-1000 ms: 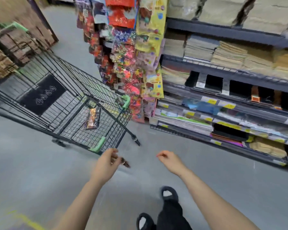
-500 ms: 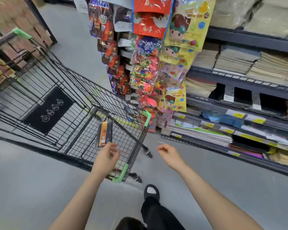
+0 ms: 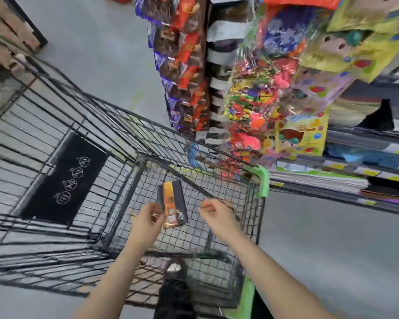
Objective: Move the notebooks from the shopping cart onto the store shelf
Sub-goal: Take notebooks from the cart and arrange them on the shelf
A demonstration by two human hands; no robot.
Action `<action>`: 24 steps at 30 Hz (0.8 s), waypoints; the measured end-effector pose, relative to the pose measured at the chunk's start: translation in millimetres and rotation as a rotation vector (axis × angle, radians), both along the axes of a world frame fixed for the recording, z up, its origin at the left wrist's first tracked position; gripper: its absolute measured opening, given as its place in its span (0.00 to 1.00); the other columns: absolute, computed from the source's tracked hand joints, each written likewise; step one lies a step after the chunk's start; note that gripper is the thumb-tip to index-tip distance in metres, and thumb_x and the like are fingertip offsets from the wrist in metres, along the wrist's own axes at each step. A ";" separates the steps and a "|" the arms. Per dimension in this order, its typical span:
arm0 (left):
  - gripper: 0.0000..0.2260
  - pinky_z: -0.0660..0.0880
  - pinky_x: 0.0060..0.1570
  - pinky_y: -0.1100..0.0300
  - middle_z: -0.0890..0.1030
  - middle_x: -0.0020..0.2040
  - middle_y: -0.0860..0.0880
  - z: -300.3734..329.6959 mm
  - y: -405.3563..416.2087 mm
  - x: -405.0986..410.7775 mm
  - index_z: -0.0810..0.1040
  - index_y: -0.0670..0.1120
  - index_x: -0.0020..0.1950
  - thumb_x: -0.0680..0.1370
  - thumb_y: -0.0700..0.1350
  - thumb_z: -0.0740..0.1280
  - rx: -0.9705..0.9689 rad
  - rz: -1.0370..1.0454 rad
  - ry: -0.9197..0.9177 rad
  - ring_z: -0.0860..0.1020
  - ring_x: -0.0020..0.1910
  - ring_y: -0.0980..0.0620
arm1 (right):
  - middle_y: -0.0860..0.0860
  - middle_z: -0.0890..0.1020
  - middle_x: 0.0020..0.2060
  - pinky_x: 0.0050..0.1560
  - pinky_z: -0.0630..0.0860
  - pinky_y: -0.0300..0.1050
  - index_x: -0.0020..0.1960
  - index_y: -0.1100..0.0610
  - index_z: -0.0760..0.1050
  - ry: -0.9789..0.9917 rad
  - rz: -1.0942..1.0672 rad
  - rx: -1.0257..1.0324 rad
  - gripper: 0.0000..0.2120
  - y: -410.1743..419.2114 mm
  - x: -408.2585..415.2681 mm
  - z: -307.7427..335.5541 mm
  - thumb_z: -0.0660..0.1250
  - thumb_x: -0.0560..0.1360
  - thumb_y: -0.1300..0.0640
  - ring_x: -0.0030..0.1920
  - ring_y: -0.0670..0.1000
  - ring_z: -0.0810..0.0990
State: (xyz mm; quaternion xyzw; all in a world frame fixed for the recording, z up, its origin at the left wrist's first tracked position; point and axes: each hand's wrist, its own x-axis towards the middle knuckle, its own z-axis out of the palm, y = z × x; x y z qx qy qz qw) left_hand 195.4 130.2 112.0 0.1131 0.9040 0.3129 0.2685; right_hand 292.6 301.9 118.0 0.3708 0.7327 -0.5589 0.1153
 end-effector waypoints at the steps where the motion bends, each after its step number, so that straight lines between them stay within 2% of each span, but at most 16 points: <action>1: 0.07 0.65 0.30 0.72 0.76 0.42 0.54 -14.9 -2.5 -11.0 0.70 0.48 0.51 0.76 0.42 0.66 -0.017 -0.025 -0.001 0.73 0.37 0.61 | 0.50 0.78 0.47 0.48 0.71 0.41 0.56 0.57 0.73 -0.042 -0.025 -0.006 0.11 -8.8 -9.2 -19.9 0.63 0.76 0.55 0.48 0.49 0.76; 3: 0.07 0.65 0.28 0.73 0.73 0.39 0.58 -51.1 -9.2 -32.0 0.68 0.49 0.49 0.77 0.41 0.66 -0.071 -0.073 -0.038 0.73 0.37 0.60 | 0.51 0.78 0.47 0.49 0.71 0.43 0.58 0.58 0.73 -0.097 -0.063 -0.011 0.13 -24.5 -22.9 -58.9 0.64 0.75 0.55 0.49 0.51 0.76; 4: 0.07 0.67 0.31 0.73 0.74 0.40 0.57 -71.8 -13.6 -42.3 0.69 0.49 0.50 0.77 0.41 0.65 -0.100 -0.101 -0.083 0.75 0.38 0.57 | 0.53 0.78 0.49 0.50 0.71 0.42 0.59 0.59 0.73 -0.120 -0.078 -0.013 0.14 -31.4 -28.9 -76.7 0.64 0.75 0.54 0.51 0.52 0.77; 5: 0.08 0.71 0.36 0.69 0.77 0.45 0.53 -91.1 -19.0 -49.3 0.70 0.49 0.54 0.77 0.43 0.66 -0.126 -0.145 -0.122 0.77 0.40 0.54 | 0.53 0.78 0.50 0.50 0.72 0.42 0.59 0.59 0.72 -0.148 -0.103 -0.007 0.15 -37.5 -33.8 -93.6 0.65 0.75 0.53 0.52 0.53 0.77; 7: 0.16 0.74 0.46 0.59 0.77 0.55 0.48 -128.3 -30.4 -62.5 0.69 0.47 0.64 0.77 0.46 0.66 -0.183 -0.202 -0.200 0.76 0.45 0.53 | 0.53 0.77 0.52 0.52 0.74 0.45 0.58 0.58 0.72 -0.186 -0.153 0.023 0.16 -47.9 -38.9 -126.2 0.66 0.74 0.51 0.52 0.53 0.77; 10: 0.20 0.75 0.52 0.55 0.78 0.59 0.47 -164.7 -40.5 -79.8 0.68 0.47 0.67 0.76 0.48 0.66 -0.228 -0.208 -0.221 0.77 0.50 0.51 | 0.54 0.75 0.54 0.54 0.76 0.49 0.58 0.58 0.71 -0.238 -0.174 0.070 0.19 -55.8 -46.5 -165.1 0.66 0.73 0.49 0.51 0.53 0.77; 13: 0.20 0.72 0.50 0.59 0.79 0.58 0.45 -188.4 -42.6 -90.1 0.69 0.44 0.66 0.76 0.46 0.66 -0.258 -0.229 -0.234 0.77 0.54 0.48 | 0.54 0.76 0.55 0.52 0.74 0.43 0.60 0.60 0.72 -0.252 -0.171 0.089 0.23 -59.6 -60.2 -193.9 0.69 0.71 0.48 0.51 0.53 0.78; 15: 0.19 0.70 0.46 0.62 0.80 0.56 0.47 -201.3 -43.0 -94.0 0.70 0.44 0.64 0.76 0.48 0.66 -0.285 -0.280 -0.262 0.78 0.49 0.51 | 0.52 0.79 0.49 0.46 0.75 0.43 0.54 0.58 0.75 -0.223 -0.135 0.071 0.19 -63.9 -69.3 -207.1 0.71 0.69 0.48 0.47 0.51 0.79; 17: 0.19 0.71 0.45 0.62 0.80 0.55 0.49 -211.1 -42.8 -95.6 0.72 0.45 0.63 0.75 0.51 0.67 -0.280 -0.297 -0.295 0.77 0.46 0.53 | 0.50 0.80 0.46 0.45 0.77 0.46 0.51 0.56 0.76 -0.218 -0.132 0.060 0.17 -68.2 -74.7 -220.0 0.72 0.67 0.48 0.45 0.51 0.80; 20: 0.20 0.74 0.49 0.59 0.82 0.50 0.47 -221.0 -39.8 -97.3 0.74 0.46 0.61 0.73 0.53 0.69 -0.263 -0.228 -0.324 0.79 0.48 0.49 | 0.48 0.79 0.42 0.42 0.74 0.44 0.49 0.56 0.72 -0.213 -0.156 0.048 0.11 -63.7 -74.4 -221.6 0.70 0.70 0.53 0.43 0.50 0.78; 22: 0.21 0.74 0.47 0.59 0.82 0.48 0.47 -222.0 -36.5 -93.4 0.77 0.45 0.59 0.72 0.57 0.69 -0.263 -0.202 -0.304 0.79 0.47 0.49 | 0.46 0.78 0.40 0.39 0.71 0.39 0.48 0.55 0.69 -0.172 -0.216 -0.009 0.08 -55.8 -66.7 -212.5 0.68 0.73 0.57 0.41 0.48 0.77; 24: 0.24 0.70 0.44 0.61 0.82 0.50 0.47 -218.8 -30.2 -86.7 0.78 0.44 0.58 0.70 0.59 0.70 -0.267 -0.132 -0.257 0.79 0.48 0.49 | 0.46 0.78 0.41 0.39 0.70 0.36 0.50 0.54 0.69 -0.145 -0.286 -0.054 0.07 -45.6 -54.7 -201.4 0.66 0.74 0.58 0.43 0.48 0.78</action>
